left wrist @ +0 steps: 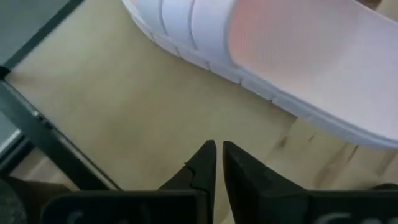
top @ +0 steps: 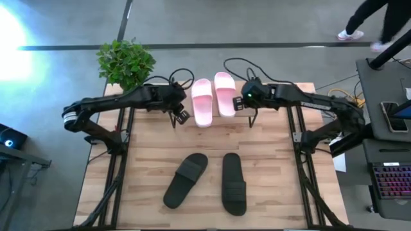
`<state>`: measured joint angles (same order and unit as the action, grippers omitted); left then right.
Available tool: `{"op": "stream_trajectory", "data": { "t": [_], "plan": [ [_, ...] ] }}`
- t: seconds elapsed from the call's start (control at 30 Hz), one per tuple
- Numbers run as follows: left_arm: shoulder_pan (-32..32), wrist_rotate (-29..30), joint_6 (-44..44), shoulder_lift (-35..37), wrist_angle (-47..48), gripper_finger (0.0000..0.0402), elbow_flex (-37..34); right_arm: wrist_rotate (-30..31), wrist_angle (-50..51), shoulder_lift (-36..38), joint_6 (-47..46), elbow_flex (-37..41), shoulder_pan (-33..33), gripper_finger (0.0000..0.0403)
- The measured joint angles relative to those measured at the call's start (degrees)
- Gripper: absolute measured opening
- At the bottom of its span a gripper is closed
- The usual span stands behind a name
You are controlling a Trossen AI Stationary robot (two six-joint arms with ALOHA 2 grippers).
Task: Pick and place slides into the shelf
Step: Adjust the pink slippers on the shelf
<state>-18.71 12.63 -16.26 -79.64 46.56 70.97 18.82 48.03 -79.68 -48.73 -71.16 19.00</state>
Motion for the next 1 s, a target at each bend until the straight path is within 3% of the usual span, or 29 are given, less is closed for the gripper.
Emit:
{"op": "stream_trajectory", "data": {
  "t": [0.2, 0.37, 0.53, 0.77, 1.0],
  "plan": [
    [0.5, -9.5, -2.7, -1.9, -2.5, 0.0015, 0.9, -1.2, -0.1, -6.6, 7.6, -4.3, 4.4, 0.0009],
    [2.4, -9.6, -5.9, -1.9, -2.1, 0.0016, 1.6, -1.8, 0.7, -8.3, 11.8, -7.3, 7.8, 0.0009],
    [3.2, -9.5, -8.1, -2.5, -2.6, 0.0016, 1.4, -6.9, 0.1, -8.3, 15.0, -7.9, 10.2, 0.0009],
    [1.9, -5.7, -8.4, -7.0, -6.6, 0.0016, 2.1, -13.0, 0.2, -9.5, 19.2, -7.9, 10.2, 0.0009],
    [0.6, -5.1, -7.0, -11.2, -8.6, 0.0016, 4.5, -14.6, 1.2, -11.5, 20.3, -7.8, 10.0, 0.0009]
  ]
}}
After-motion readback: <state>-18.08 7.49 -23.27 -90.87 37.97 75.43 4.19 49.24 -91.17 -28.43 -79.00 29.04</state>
